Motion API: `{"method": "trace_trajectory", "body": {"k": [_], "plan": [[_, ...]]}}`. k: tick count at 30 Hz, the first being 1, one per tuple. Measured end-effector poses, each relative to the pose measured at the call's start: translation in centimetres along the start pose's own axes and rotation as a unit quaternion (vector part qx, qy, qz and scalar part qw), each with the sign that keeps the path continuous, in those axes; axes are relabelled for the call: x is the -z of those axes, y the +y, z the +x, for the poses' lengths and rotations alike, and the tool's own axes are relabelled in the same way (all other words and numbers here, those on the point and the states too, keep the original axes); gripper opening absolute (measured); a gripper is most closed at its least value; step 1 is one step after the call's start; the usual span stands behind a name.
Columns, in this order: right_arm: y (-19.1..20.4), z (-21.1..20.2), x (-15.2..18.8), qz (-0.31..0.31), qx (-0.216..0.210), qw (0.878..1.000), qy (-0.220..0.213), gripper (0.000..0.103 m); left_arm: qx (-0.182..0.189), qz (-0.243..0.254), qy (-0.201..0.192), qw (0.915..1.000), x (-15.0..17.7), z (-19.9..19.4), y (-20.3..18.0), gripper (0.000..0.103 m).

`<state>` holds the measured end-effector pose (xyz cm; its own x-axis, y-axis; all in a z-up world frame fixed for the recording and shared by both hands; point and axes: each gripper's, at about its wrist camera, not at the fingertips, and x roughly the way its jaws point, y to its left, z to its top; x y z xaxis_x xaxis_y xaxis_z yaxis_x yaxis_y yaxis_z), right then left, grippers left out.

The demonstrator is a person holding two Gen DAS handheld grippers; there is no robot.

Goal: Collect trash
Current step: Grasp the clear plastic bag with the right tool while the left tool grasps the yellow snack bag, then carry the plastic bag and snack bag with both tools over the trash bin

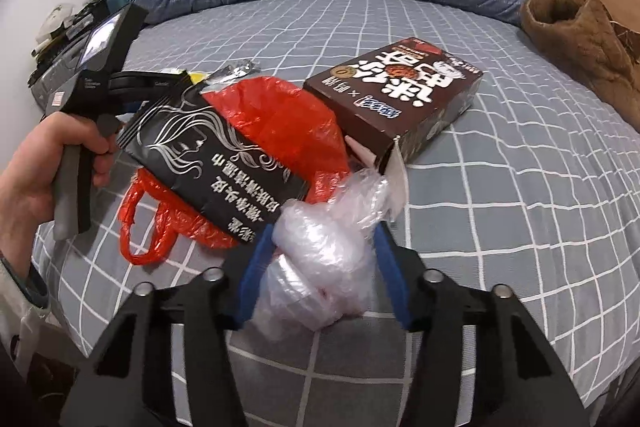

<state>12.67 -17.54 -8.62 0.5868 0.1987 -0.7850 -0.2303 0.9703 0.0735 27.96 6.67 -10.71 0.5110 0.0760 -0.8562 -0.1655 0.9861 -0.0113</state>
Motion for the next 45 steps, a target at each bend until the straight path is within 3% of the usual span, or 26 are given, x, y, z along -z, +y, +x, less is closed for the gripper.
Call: {"method": "trace_trajectory", "body": {"k": [4,8,22,29,45], "plan": [[0.2,0.1,0.1,-0.004,0.002,1.000,0.001,0.046,-0.010,0.003,-0.007,0.9999,0.2,-0.2,-0.3,0.063],[0.0,0.2,0.1,0.003,-0.002,1.000,0.004,0.045,-0.008,-0.001,-0.012,0.9999,0.1,-0.5,0.1,0.059],[-0.3,-0.5,-0.3,0.009,0.006,1.000,-0.001,0.045,-0.018,-0.006,-0.034,0.9992,-0.3,-2.2,0.3,0.059],[-0.4,-1.5,-0.7,0.015,0.009,1.000,-0.013,0.044,-0.006,-0.008,-0.050,0.9987,0.0,-4.5,0.7,0.059],[0.4,-3.8,-0.3,0.005,0.017,0.999,-0.032,0.044,0.030,0.003,-0.070,0.9971,4.8,-11.9,0.3,0.059]]}}
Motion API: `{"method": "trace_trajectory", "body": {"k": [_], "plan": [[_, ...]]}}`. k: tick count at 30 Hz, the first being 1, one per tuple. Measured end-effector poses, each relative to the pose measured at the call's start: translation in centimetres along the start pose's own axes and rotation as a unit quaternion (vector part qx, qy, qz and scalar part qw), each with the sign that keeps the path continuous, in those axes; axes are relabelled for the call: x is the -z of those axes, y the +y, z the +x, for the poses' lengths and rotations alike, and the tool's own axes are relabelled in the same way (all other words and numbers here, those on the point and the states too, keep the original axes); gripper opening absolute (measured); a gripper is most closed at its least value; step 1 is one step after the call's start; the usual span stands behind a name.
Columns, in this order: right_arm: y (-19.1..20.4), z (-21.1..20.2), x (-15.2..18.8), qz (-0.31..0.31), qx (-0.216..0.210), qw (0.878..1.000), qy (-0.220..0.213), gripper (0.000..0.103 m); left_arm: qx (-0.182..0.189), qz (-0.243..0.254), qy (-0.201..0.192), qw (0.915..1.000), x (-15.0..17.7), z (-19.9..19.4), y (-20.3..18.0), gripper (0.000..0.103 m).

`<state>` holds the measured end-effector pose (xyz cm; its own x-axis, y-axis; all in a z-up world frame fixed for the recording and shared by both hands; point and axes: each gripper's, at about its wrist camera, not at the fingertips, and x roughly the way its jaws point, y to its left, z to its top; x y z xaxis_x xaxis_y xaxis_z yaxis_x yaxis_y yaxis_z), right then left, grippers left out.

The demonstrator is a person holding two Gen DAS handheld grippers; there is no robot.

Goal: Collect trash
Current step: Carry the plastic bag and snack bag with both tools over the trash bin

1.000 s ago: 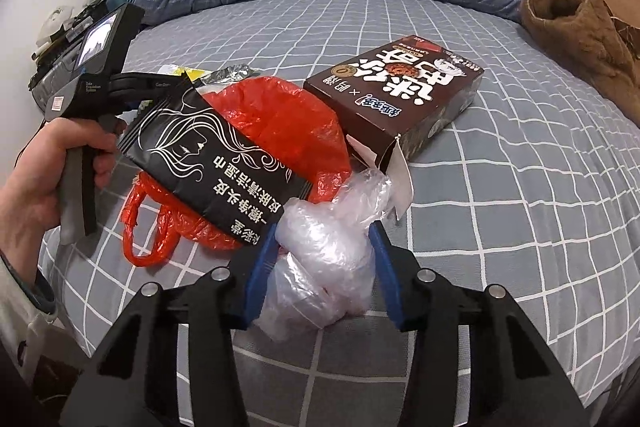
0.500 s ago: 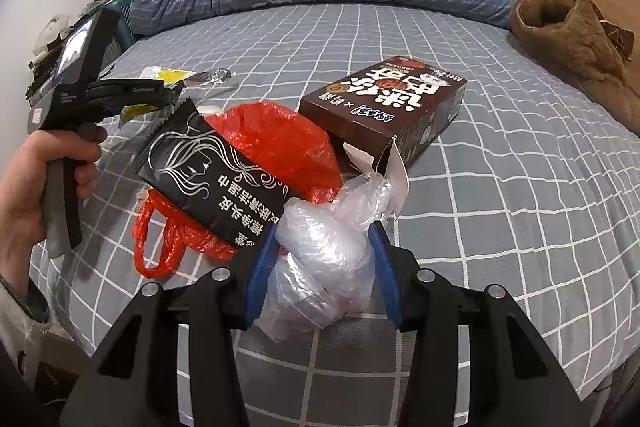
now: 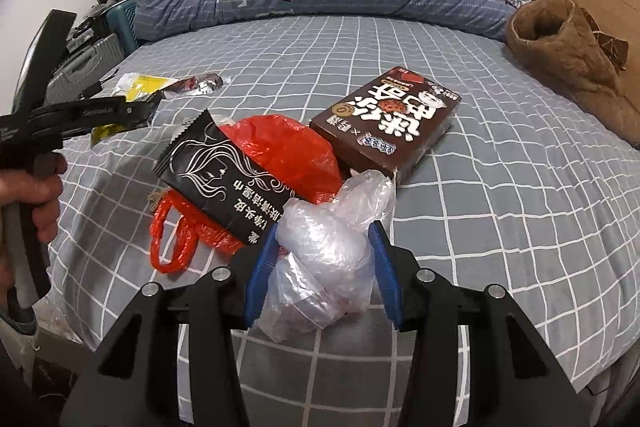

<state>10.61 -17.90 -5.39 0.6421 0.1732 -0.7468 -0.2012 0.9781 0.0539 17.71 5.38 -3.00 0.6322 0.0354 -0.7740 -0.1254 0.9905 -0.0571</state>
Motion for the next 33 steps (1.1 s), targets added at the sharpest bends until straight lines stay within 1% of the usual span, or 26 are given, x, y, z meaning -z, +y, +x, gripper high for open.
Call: {"method": "trace_trajectory", "body": {"k": [8,14,23,28,33], "plan": [[0.6,-1.5,0.8,-0.006,0.006,1.000,-0.005,0.044,0.007,-0.003,-0.008,0.9999,2.3,-3.7,0.9,0.059],[1.1,-3.2,1.3,0.001,0.002,1.000,-0.012,0.044,0.015,0.002,-0.006,0.9999,5.1,-6.3,0.8,0.059],[3.1,-6.2,2.6,-0.015,-0.003,1.000,-0.020,0.044,0.021,0.008,-0.002,0.9997,9.9,-10.1,0.8,0.059],[3.6,-8.1,3.2,-0.017,-0.001,0.999,-0.030,0.044,0.032,0.008,0.003,0.9994,12.5,-11.9,0.4,0.059],[3.9,-10.0,4.9,-0.015,-0.004,0.999,-0.030,0.044,0.036,0.012,0.007,0.9992,15.1,-13.4,-0.1,0.059]]}}
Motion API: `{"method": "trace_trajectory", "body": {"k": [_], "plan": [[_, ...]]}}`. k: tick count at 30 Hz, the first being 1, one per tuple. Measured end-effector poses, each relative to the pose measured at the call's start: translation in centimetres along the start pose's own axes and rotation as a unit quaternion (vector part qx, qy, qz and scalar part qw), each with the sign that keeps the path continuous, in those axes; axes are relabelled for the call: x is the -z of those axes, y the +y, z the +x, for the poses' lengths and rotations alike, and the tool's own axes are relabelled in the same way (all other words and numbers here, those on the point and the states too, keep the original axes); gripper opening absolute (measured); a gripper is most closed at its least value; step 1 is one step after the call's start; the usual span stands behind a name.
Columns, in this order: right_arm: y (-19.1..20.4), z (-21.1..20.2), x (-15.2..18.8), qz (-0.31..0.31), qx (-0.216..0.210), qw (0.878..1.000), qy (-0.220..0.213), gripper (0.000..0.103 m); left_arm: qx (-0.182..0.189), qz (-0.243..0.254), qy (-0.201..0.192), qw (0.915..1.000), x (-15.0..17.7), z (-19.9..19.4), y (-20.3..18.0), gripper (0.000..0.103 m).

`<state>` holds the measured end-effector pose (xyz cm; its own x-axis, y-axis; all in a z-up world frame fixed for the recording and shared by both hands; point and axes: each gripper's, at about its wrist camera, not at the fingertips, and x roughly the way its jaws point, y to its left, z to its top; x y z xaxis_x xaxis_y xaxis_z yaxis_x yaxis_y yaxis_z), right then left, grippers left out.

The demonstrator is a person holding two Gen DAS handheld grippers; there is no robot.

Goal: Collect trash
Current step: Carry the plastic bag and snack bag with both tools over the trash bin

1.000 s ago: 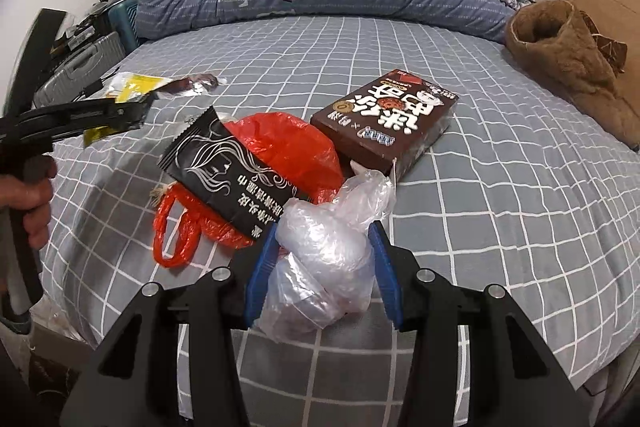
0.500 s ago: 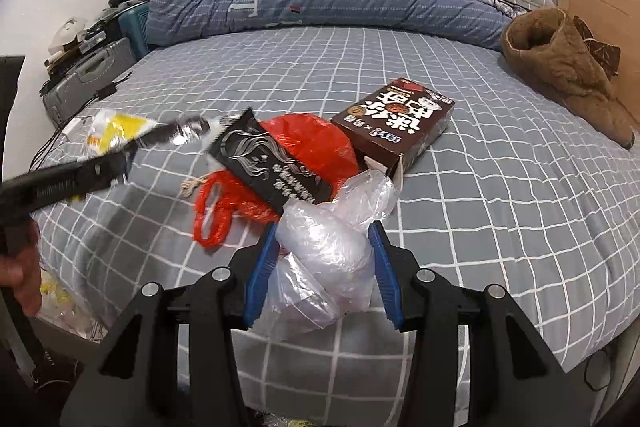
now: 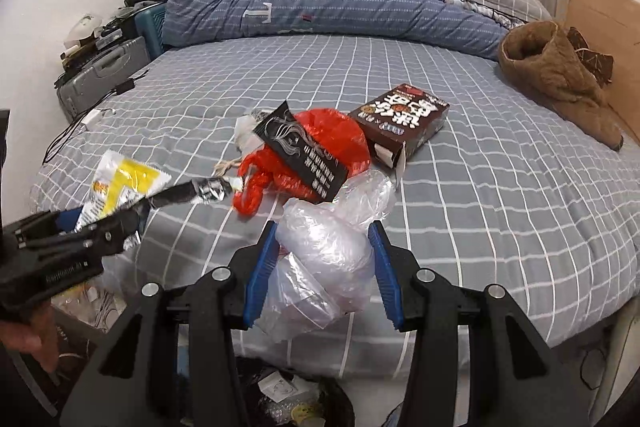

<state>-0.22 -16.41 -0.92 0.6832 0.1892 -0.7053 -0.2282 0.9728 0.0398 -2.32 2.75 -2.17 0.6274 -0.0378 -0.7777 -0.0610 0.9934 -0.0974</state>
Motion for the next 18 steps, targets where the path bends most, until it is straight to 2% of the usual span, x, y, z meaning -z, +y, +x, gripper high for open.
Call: {"method": "trace_trajectory", "body": {"k": [9,18], "plan": [[0.9,-2.7,3.4,-0.006,-0.001,1.000,0.012,0.044,0.008,-0.003,0.010,0.9999,4.1,-2.6,-0.5,0.059],[1.1,-4.4,7.2,0.001,0.000,0.999,0.037,0.044,0.014,-0.003,0.028,0.9995,7.5,-3.5,-1.2,0.059]]}}
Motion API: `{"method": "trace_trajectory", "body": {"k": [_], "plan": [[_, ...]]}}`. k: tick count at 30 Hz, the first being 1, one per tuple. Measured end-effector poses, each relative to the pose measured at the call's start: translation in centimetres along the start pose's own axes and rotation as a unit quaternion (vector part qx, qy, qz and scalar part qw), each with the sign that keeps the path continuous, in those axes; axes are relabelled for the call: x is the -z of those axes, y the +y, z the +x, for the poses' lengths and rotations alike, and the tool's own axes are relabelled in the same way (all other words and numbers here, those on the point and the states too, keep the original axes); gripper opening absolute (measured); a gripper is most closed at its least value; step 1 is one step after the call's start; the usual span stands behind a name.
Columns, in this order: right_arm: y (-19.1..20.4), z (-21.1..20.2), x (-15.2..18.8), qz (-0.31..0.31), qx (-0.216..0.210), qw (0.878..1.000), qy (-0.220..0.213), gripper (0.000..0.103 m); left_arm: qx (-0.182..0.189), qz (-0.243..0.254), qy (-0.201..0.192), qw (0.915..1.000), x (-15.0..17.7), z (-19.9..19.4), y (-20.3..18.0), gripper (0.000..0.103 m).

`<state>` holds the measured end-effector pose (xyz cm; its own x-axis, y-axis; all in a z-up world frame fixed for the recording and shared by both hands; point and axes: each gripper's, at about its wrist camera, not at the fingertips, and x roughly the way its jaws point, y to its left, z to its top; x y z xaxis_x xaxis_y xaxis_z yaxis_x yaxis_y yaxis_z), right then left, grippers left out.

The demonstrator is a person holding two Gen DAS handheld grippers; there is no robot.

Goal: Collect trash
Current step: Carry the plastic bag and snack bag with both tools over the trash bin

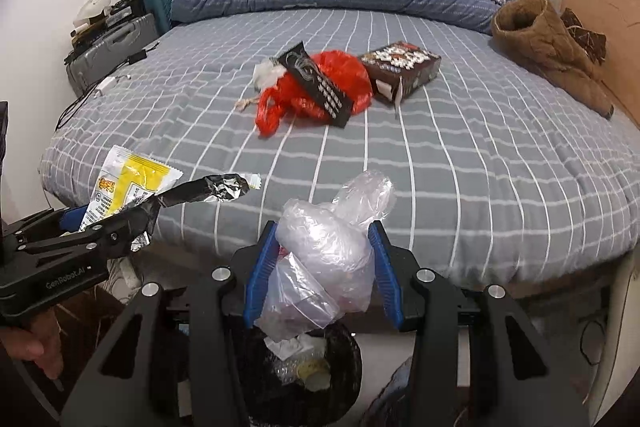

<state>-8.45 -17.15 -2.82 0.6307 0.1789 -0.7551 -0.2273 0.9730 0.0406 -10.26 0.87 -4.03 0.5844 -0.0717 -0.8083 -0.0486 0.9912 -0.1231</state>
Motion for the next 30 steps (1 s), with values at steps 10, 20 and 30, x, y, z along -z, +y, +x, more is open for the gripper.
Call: {"method": "trace_trajectory", "body": {"k": [10,20,30], "plan": [[0.2,-1.2,3.2,0.004,0.001,1.000,0.022,0.044,-0.003,0.005,0.018,0.9998,3.2,-1.0,-0.4,0.059],[0.6,-1.5,5.8,0.008,0.001,0.999,0.051,0.044,-0.011,0.005,0.056,0.9983,6.0,-0.7,-0.4,0.059],[1.1,3.4,8.2,0.015,-0.010,0.992,0.121,0.044,-0.023,0.008,0.106,0.9941,7.7,4.5,0.9,0.059]]}}
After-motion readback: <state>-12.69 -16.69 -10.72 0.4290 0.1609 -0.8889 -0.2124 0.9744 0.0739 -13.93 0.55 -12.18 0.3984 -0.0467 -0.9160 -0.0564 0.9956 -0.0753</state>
